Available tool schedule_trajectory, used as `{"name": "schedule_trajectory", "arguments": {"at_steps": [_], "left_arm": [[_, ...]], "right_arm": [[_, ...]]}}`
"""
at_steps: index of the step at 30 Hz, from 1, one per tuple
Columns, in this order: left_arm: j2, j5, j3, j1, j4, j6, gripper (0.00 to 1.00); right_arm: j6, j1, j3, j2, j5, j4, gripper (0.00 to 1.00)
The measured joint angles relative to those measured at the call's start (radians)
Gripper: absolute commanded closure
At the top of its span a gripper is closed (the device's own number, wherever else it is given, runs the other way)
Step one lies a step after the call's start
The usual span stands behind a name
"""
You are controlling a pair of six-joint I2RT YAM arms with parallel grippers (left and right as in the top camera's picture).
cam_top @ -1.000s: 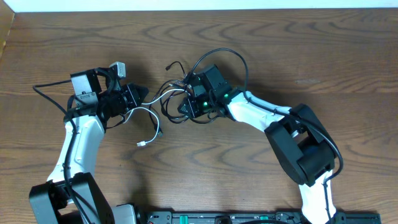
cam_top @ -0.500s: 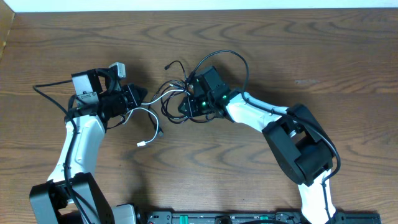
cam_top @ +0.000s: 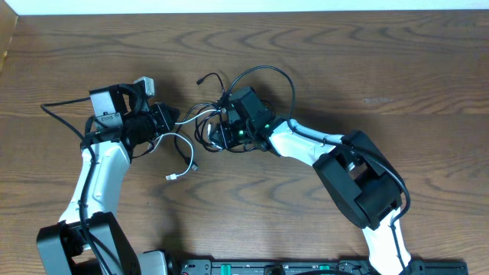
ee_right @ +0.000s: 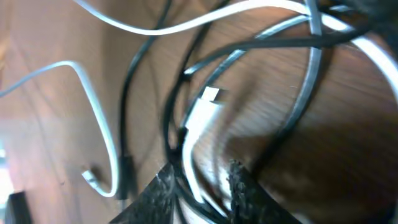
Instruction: Untangle cables
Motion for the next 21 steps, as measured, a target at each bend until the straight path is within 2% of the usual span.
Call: {"name": "schedule_trajectory", "arguments": {"at_steps": [2,12,20,21], "left_arm": [[0.0,-0.003,0.0,0.0,0.0,0.002,0.92],[0.012,-0.027,0.0,0.0,-0.001,0.008,0.93],[0.012,-0.027,0.0,0.0,-0.001,0.011,0.92],[0.012,-0.027,0.0,0.0,-0.001,0.011,0.89]], "right_arm": [[-0.009,0.0,0.0,0.0,-0.031,0.024,0.78],[-0.074,-0.046,0.0,0.0,-0.13,0.042,0.68],[-0.178,-0.11,0.0,-0.062,-0.022,-0.05,0.55],[-0.196,-0.111,0.0,-0.066,-0.005,-0.064,0.54]]}}
